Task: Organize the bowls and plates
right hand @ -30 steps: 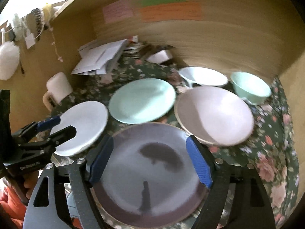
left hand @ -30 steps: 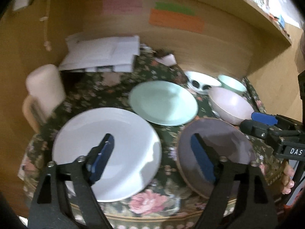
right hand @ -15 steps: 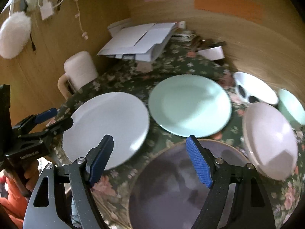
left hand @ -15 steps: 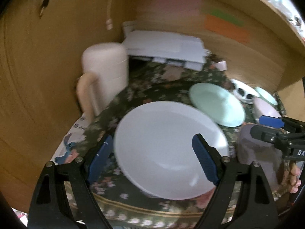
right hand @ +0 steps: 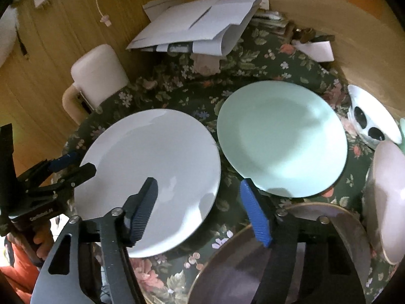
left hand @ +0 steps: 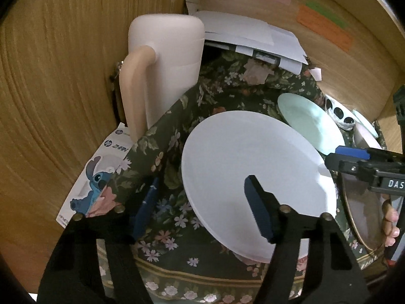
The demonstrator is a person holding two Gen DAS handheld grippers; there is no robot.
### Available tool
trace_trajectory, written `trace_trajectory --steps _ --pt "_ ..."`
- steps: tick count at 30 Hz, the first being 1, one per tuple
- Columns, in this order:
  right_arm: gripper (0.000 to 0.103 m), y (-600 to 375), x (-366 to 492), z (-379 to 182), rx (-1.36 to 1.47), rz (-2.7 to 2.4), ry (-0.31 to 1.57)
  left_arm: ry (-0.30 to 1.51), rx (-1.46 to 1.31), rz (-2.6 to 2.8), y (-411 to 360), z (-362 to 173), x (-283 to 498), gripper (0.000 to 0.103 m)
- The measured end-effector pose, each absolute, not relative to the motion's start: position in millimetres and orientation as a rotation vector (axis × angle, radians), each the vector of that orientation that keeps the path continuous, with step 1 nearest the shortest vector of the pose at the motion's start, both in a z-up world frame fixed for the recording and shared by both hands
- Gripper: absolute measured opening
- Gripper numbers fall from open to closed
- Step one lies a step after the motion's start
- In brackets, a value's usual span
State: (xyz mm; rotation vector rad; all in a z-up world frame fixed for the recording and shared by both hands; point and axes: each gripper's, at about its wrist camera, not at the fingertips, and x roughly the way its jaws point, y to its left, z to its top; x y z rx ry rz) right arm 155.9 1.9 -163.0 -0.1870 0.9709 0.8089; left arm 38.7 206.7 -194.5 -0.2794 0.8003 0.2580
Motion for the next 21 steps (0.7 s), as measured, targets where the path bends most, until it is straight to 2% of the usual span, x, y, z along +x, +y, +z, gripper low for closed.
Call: trace_trajectory --steps 2,7,10,21 --pt "0.056 5.6 160.3 -167.0 -0.185 0.815 0.994 0.803 -0.282 0.255 207.5 -195.6 40.0 0.065" --pt "0.044 12.6 167.1 -176.7 -0.191 0.818 1.033 0.825 -0.305 0.245 209.8 -200.8 44.5 0.046" --pt "0.040 16.0 169.5 -181.3 -0.187 0.821 1.056 0.842 -0.334 0.232 211.9 -205.2 45.7 0.040" --pt "0.031 25.7 173.5 -191.5 -0.204 0.808 1.091 0.861 -0.358 0.206 212.6 -210.5 51.1 0.034"
